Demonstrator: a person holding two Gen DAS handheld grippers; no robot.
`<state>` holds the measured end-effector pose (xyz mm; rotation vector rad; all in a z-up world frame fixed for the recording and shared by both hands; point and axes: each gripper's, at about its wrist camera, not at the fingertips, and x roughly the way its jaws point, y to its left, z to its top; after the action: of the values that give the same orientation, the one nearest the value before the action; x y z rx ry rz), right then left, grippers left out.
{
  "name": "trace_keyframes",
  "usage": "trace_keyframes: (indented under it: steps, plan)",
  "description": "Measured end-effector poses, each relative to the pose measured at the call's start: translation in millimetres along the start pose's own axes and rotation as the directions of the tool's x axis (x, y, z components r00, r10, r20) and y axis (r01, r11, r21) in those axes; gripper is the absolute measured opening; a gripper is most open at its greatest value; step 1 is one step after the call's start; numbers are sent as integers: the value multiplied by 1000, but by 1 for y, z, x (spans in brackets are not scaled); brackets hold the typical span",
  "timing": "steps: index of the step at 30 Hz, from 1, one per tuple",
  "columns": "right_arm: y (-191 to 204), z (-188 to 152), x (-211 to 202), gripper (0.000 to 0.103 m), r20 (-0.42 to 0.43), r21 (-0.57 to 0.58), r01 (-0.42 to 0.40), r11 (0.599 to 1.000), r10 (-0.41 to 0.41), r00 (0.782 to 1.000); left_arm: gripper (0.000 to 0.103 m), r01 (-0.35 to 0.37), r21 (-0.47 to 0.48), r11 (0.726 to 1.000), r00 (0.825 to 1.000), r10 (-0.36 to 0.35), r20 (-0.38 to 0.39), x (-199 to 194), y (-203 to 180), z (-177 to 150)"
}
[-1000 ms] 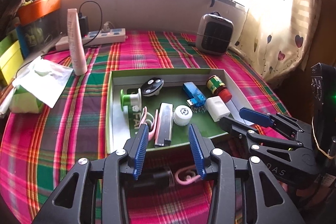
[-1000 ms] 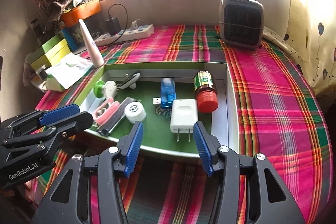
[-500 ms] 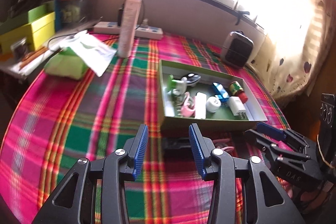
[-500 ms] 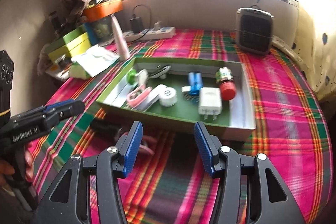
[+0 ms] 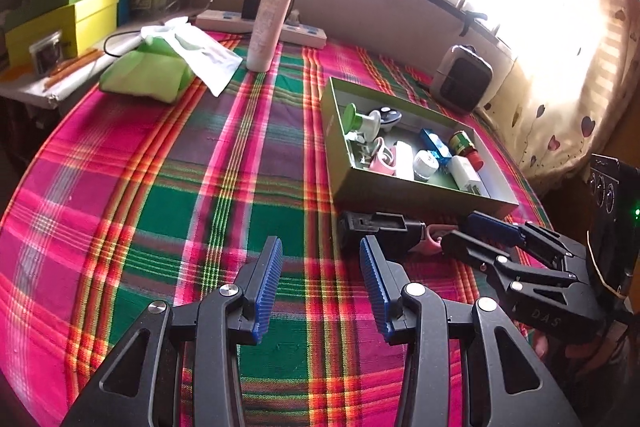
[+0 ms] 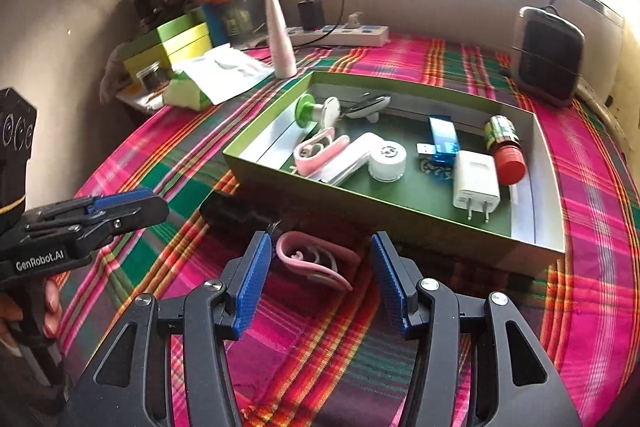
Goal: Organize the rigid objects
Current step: 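Withdraw both grippers from the tray toward the pink hook and black cylinder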
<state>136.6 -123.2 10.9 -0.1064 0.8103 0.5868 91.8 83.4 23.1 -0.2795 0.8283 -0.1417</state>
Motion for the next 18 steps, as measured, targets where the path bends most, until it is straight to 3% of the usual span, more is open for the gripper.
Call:
trace_keyframes:
  steps: [12,18]
  plan:
    - [23,-11,-6,53,-83,-112,-112,987,103,991,40,8,-24,1000,1000,-9,-10,3,8,1]
    - [20,-7,-8,53,-29,-179,28,983,-34,999,40,23,-11,1000,999,-23,-25,8,4,3]
